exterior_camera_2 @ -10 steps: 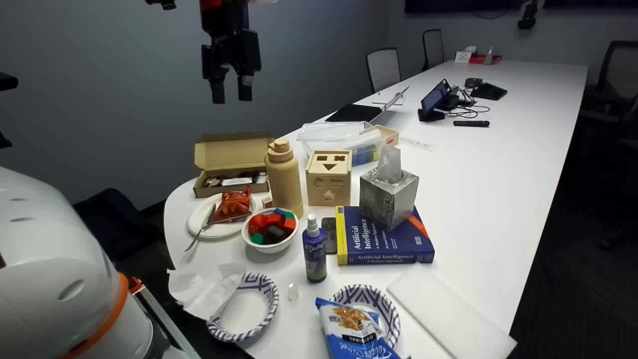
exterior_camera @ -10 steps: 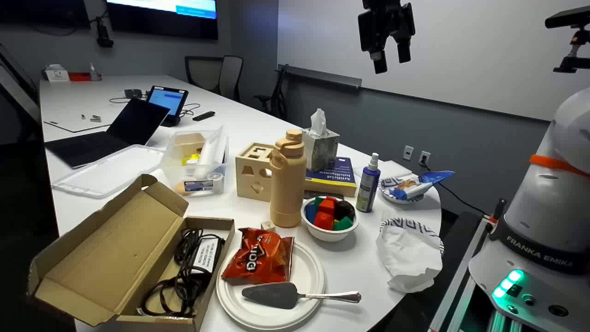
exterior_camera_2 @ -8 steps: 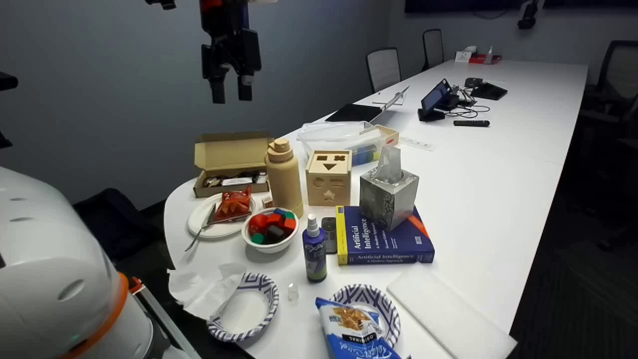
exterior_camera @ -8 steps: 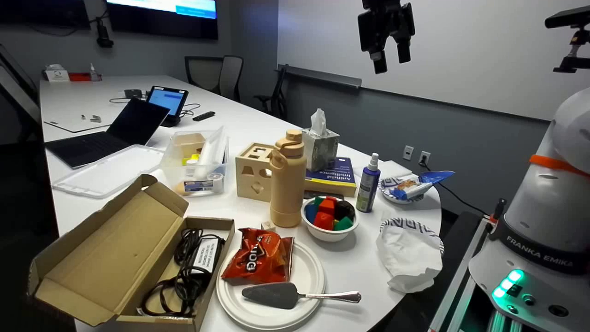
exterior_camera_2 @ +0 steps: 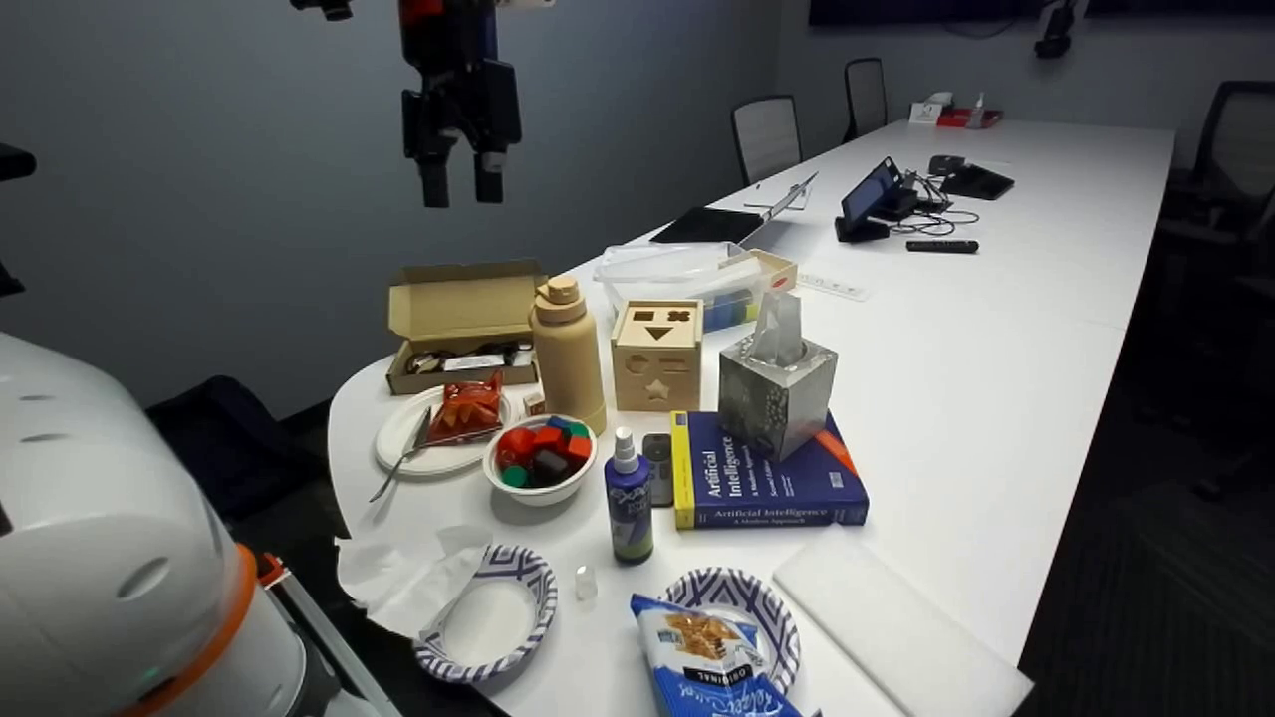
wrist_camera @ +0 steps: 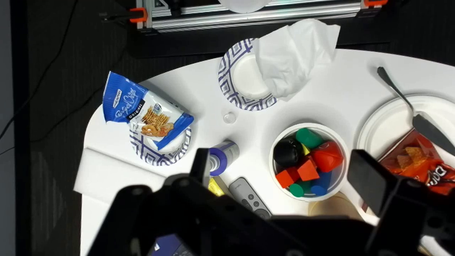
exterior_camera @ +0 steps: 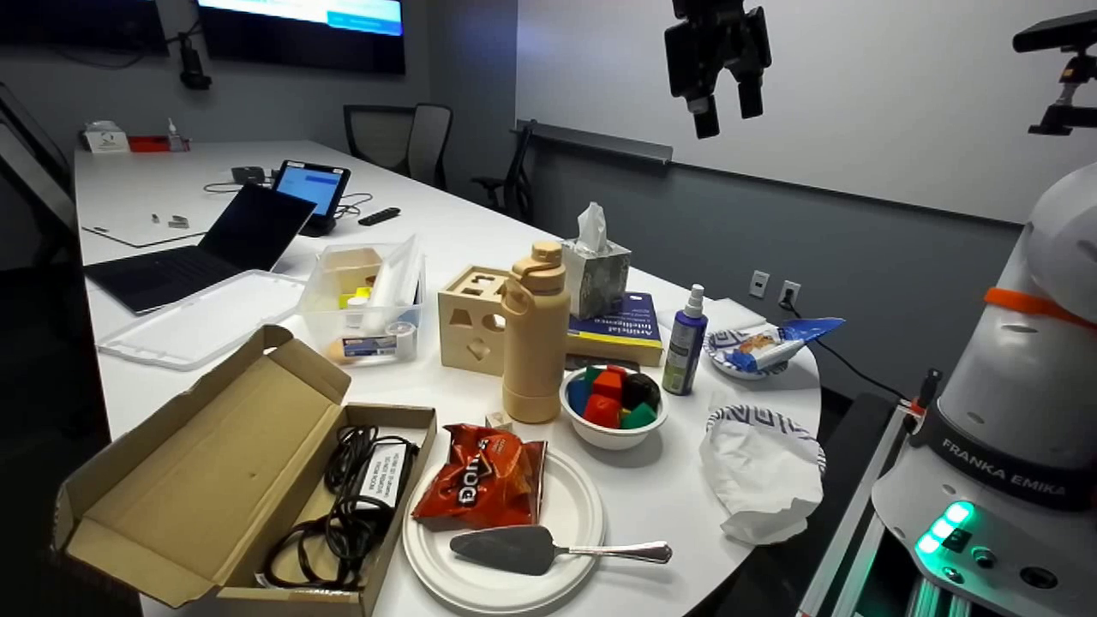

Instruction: Stir the white bowl with the kitchen utensil

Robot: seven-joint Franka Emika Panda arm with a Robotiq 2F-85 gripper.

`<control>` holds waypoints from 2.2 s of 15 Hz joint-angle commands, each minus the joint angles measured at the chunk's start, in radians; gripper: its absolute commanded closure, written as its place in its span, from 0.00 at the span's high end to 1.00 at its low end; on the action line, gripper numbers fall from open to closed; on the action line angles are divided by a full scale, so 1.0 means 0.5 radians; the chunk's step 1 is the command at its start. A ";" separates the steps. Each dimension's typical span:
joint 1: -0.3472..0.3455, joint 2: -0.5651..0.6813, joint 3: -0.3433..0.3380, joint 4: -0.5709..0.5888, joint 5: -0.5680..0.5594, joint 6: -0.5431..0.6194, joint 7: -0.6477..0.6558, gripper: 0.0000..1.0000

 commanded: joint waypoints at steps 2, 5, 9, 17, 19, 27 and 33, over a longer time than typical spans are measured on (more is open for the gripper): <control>0.177 0.131 -0.061 -0.183 0.239 0.257 -0.155 1.00; 0.310 0.315 -0.003 -0.378 0.490 0.643 -0.263 1.00; 0.496 0.631 0.052 -0.524 0.796 1.149 -0.548 1.00; 0.539 1.057 0.039 -0.643 1.364 1.556 -1.429 1.00; 0.504 1.102 0.032 -0.659 1.477 1.520 -1.631 1.00; 0.509 1.180 0.099 -0.850 1.745 1.664 -1.830 1.00; 0.548 1.326 0.203 -0.876 1.955 1.947 -1.903 1.00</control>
